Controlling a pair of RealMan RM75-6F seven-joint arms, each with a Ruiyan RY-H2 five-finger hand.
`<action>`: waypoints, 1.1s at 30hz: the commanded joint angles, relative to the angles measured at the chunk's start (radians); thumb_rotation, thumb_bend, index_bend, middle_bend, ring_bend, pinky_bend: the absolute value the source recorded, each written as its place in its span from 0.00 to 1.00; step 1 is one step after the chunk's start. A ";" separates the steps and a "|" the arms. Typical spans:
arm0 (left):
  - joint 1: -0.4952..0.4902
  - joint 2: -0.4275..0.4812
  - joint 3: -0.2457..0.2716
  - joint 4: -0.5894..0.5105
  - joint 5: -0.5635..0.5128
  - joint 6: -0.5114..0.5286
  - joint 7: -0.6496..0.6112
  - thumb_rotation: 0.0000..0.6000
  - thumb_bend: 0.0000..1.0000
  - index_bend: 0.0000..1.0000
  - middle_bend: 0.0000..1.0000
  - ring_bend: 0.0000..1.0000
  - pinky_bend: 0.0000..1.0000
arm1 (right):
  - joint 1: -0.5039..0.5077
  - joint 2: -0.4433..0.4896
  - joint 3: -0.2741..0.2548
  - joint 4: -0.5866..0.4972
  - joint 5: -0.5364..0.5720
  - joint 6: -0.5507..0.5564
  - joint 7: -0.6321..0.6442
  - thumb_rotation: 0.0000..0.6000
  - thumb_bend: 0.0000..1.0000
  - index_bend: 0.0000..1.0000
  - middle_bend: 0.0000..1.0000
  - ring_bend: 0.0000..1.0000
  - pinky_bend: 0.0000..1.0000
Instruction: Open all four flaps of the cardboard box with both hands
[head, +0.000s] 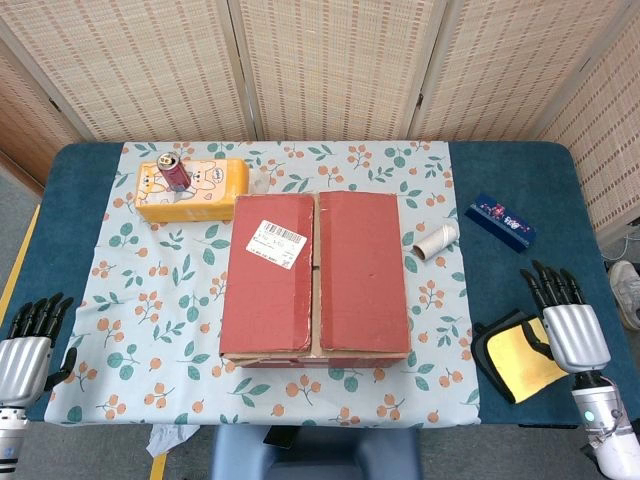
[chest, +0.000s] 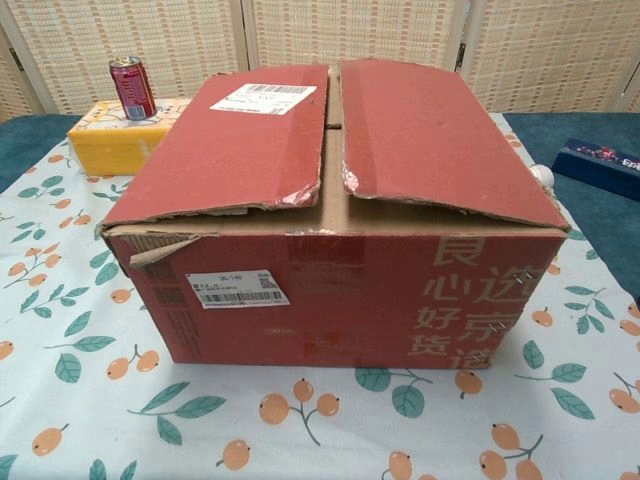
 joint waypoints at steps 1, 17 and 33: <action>-0.001 0.001 0.000 -0.002 0.001 -0.002 -0.003 1.00 0.52 0.00 0.07 0.06 0.08 | 0.003 0.000 -0.001 0.002 0.003 -0.005 -0.005 1.00 0.45 0.00 0.00 0.00 0.00; -0.027 -0.002 0.009 -0.030 -0.013 -0.062 0.025 1.00 0.52 0.00 0.06 0.06 0.08 | 0.088 0.189 -0.089 -0.293 -0.263 -0.060 0.076 1.00 0.41 0.00 0.00 0.00 0.00; -0.026 -0.008 0.001 -0.001 -0.012 -0.048 -0.048 1.00 0.52 0.00 0.06 0.08 0.02 | 0.234 0.131 -0.046 -0.475 -0.291 -0.226 -0.004 1.00 0.38 0.00 0.00 0.00 0.00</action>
